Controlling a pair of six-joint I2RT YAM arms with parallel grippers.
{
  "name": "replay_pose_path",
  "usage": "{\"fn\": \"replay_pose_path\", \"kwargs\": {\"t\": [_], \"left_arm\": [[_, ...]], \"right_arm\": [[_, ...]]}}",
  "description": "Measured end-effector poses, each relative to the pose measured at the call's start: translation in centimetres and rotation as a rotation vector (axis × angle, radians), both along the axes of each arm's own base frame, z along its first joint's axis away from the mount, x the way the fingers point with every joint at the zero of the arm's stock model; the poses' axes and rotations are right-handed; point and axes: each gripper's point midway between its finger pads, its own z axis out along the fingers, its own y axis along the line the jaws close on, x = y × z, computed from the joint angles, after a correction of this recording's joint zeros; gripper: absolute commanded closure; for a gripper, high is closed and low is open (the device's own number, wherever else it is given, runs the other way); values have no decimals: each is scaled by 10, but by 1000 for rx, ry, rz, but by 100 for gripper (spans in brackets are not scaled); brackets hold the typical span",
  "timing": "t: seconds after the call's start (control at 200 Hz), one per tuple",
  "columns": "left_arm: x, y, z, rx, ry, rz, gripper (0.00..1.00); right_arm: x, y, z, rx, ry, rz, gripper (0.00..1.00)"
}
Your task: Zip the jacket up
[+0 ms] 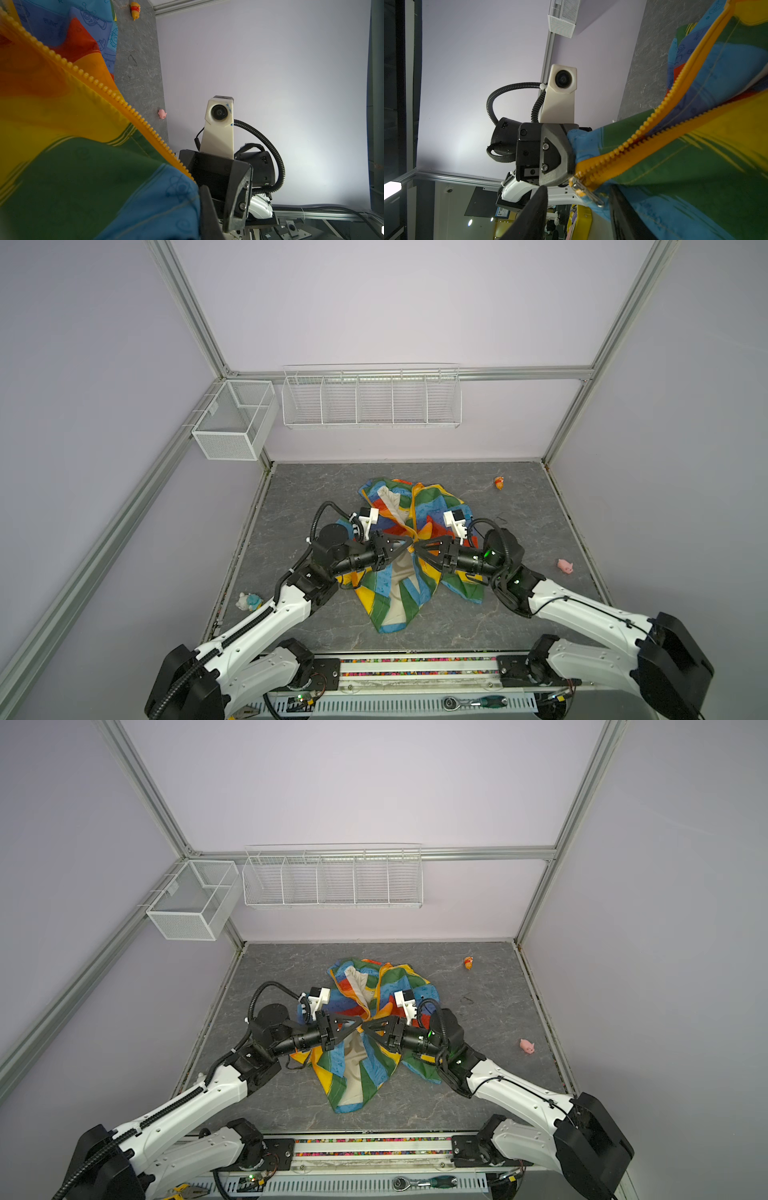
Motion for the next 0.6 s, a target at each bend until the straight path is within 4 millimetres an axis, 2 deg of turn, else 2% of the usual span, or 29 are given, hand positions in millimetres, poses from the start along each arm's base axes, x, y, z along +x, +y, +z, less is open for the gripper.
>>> {"fn": "replay_pose_path", "kwargs": {"t": [0.6], "left_arm": [[0, 0, 0, -4, 0, 0, 100]], "right_arm": [[-1, -3, -1, -17, 3, -10, 72]]}}
